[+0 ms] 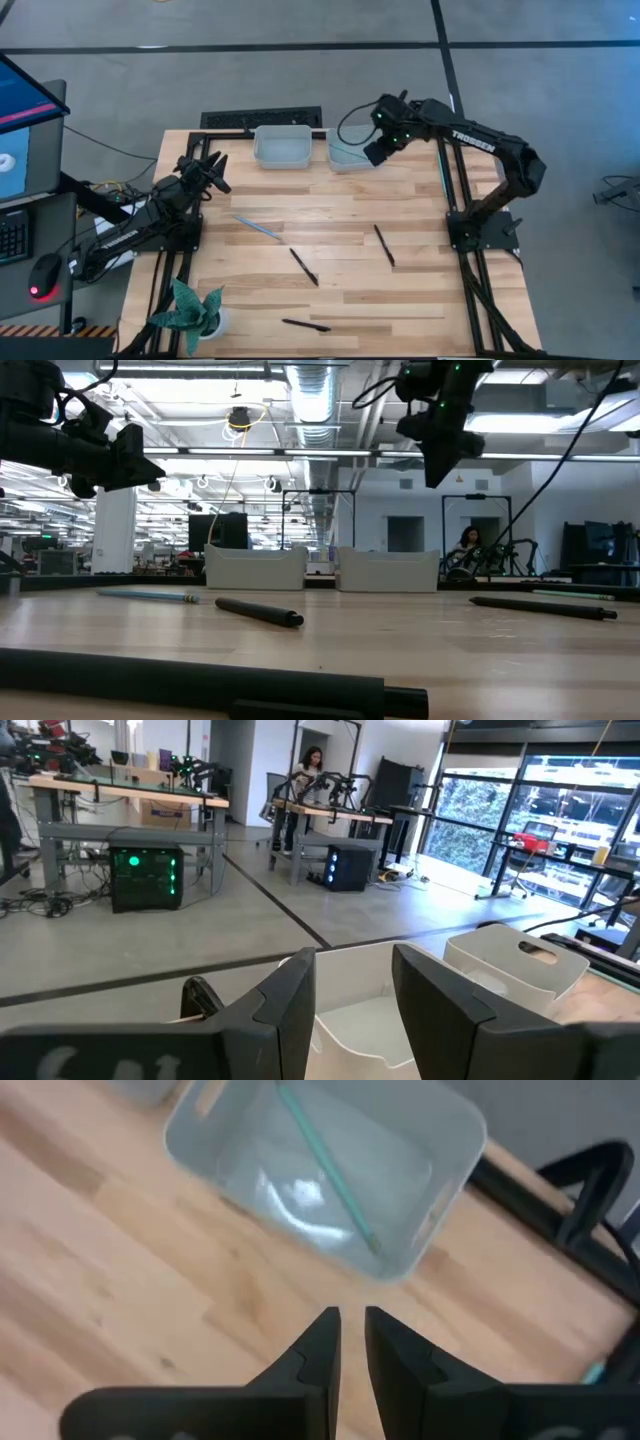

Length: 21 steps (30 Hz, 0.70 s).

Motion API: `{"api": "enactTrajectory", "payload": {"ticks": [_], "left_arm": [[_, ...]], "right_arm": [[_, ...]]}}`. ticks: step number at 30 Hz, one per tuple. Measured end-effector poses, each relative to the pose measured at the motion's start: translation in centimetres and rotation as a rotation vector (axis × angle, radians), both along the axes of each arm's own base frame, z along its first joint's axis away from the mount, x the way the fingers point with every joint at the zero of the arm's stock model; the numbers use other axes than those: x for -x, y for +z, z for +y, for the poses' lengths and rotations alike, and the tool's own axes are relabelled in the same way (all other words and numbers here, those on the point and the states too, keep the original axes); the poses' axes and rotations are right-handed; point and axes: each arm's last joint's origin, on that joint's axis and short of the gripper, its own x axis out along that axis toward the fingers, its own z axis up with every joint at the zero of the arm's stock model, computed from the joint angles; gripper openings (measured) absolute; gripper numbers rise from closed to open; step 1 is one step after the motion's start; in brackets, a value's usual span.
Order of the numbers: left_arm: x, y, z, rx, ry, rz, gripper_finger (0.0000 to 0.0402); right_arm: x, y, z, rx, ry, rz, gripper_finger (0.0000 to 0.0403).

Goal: Sort pens & pencils
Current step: Put the top right black pen into the left gray bin

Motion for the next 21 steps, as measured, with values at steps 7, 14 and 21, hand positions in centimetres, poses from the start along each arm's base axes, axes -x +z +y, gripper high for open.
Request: {"api": "enactTrajectory", "payload": {"ticks": [7,14,21], "left_arm": [[0.0,0.0,0.0,0.000,0.000,0.000,0.0126],[0.0,0.0,0.0,0.000,0.000,0.000,0.0126],[0.0,0.0,0.0,0.000,0.000,0.000,0.0126]], "right_arm": [[0.1,-0.1,2.2,-0.054,0.045,0.083,0.0072],[-0.7,-0.1,4.2,-0.099,0.089,0.067,0.0072],[-1.6,-0.1,6.5,-0.162,0.147,0.040,0.0072]]}}
